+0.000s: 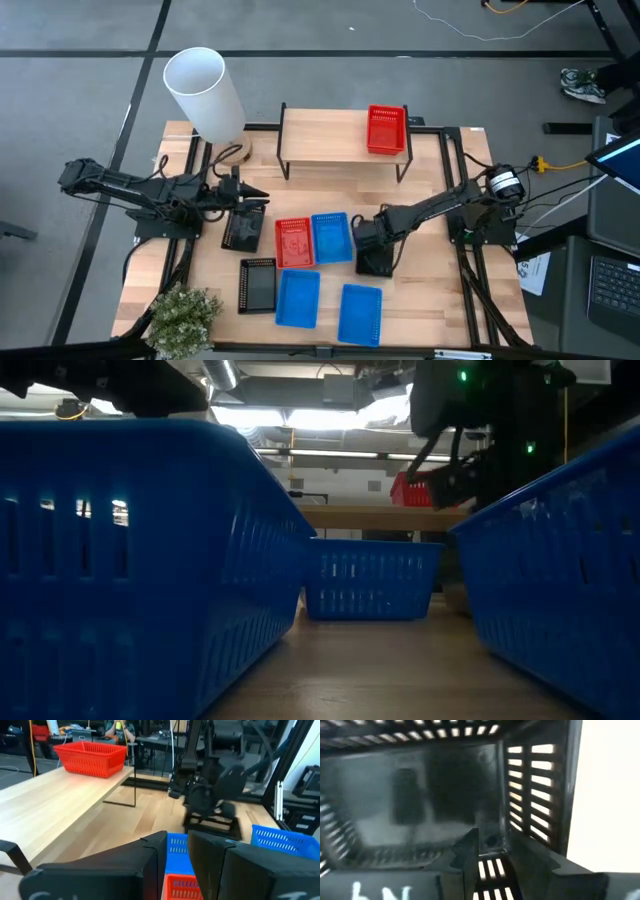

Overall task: Stack baskets on shelf by color
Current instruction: Put the right black bin on the shelf

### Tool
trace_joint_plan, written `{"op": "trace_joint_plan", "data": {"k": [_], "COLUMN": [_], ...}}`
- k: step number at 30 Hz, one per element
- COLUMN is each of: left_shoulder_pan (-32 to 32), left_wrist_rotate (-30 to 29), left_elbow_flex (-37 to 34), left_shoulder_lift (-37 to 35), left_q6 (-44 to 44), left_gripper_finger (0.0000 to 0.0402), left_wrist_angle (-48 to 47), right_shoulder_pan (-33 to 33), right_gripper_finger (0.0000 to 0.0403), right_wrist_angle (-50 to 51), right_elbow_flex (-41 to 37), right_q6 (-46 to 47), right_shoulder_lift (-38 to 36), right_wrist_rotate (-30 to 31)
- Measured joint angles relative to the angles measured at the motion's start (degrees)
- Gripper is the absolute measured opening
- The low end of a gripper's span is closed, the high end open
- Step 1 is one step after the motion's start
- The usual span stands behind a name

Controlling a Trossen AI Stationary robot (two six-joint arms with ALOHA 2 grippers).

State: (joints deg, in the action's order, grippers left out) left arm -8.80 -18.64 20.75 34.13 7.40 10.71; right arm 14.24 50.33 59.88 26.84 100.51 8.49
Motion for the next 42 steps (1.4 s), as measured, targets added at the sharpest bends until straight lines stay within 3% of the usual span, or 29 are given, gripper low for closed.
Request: {"op": "trace_joint_plan", "data": {"k": [4,6,14,18,20,25,42], "left_shoulder_pan": [0.0,0.0,0.0,0.0,0.0,0.0,0.0], "left_wrist_rotate": [-0.1,-0.1,-0.2,-0.3,-0.3,-0.3,-0.3], "left_elbow_flex": [0.0,0.0,0.0,0.0,0.0,0.0,0.0], "left_shoulder_lift": [0.0,0.0,0.0,0.0,0.0,0.0,0.0], "left_q6": [0.0,0.0,0.0,0.0,0.0,-0.3,-0.3], "left_gripper_finger": [0.0069,0.0069,0.0069,0.0069,0.0069,0.0069,0.0069], "left_wrist_angle": [1.5,2.0,2.2,2.2,2.2,2.2,1.8], "right_shoulder_pan": [-1.1,-1.5,2.0,5.6,7.8,11.9,13.6], "right_gripper_finger": [0.0115,0.0115,0.0115,0.0115,0.0115,0.0115,0.0101], "right_wrist_angle": [4.8,7.5,13.8,9.9,6.8,10.3,3.4], "right_elbow_flex": [0.4,1.6,12.7,15.0,14.1,13.2,3.3], "right_q6": [-0.3,-0.4,-2.4,-2.9,-1.6,4.3,12.7], "right_shoulder_lift": [0.0,0.0,0.0,0.0,0.0,0.0,0.2], "right_wrist_rotate": [11.4,13.2,1.2,-6.5,-5.5,1.6,2.2]}}
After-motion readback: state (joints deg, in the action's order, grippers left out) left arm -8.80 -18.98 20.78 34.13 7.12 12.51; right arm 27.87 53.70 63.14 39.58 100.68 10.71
